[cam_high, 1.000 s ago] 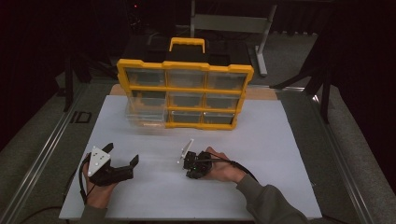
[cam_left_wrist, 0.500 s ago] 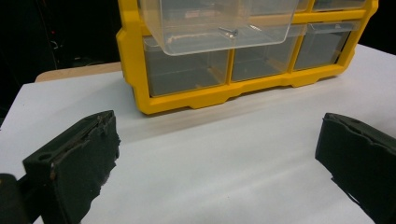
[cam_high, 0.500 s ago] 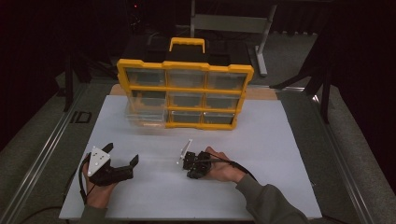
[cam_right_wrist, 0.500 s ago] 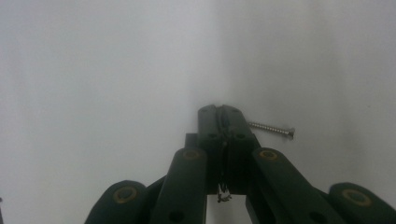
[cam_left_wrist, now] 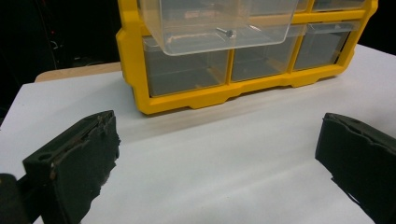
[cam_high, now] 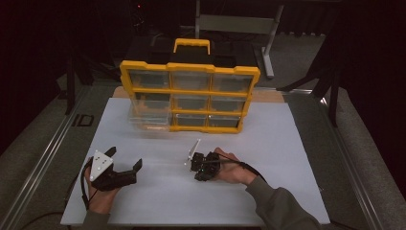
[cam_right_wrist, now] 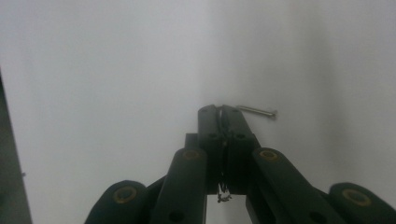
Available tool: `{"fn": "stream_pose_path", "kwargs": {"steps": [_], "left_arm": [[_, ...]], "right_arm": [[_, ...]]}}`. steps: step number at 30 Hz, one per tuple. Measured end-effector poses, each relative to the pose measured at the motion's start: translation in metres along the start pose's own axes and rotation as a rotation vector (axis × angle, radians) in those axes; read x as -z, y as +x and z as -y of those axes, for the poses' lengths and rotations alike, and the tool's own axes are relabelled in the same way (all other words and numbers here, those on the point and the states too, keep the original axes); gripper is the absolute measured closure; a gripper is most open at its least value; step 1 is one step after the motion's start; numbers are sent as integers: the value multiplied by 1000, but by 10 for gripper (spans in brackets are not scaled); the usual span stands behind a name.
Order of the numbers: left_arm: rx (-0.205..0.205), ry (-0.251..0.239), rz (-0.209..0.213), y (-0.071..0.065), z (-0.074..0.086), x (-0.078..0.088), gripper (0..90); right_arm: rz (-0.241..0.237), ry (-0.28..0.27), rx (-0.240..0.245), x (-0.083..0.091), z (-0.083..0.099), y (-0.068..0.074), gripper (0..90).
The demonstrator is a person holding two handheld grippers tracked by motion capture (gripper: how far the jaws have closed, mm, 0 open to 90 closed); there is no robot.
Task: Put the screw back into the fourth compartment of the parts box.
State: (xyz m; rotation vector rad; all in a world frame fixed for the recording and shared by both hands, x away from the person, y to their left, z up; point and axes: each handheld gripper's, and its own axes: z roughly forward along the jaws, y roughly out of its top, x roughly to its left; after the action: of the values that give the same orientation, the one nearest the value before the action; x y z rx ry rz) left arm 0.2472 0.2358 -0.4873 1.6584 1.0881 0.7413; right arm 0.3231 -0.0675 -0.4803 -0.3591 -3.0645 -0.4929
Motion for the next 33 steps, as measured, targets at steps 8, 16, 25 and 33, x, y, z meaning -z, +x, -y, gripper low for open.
{"fn": "stream_pose_path", "kwargs": {"steps": [8,16,25,33], "left_arm": [[3,2,2,0,0,0,3],[3,1,3,0,0,0,3],[4,1,1,0,0,0,3],[3,1,2,1,0,0,3]], "right_arm": [[20,-21,-16,20,-1,-5,881],[40,-37,-13,38,-5,-10,881],[51,-46,-12,54,-12,-16,881],[63,-66,-17,69,-18,-22,881]]}}
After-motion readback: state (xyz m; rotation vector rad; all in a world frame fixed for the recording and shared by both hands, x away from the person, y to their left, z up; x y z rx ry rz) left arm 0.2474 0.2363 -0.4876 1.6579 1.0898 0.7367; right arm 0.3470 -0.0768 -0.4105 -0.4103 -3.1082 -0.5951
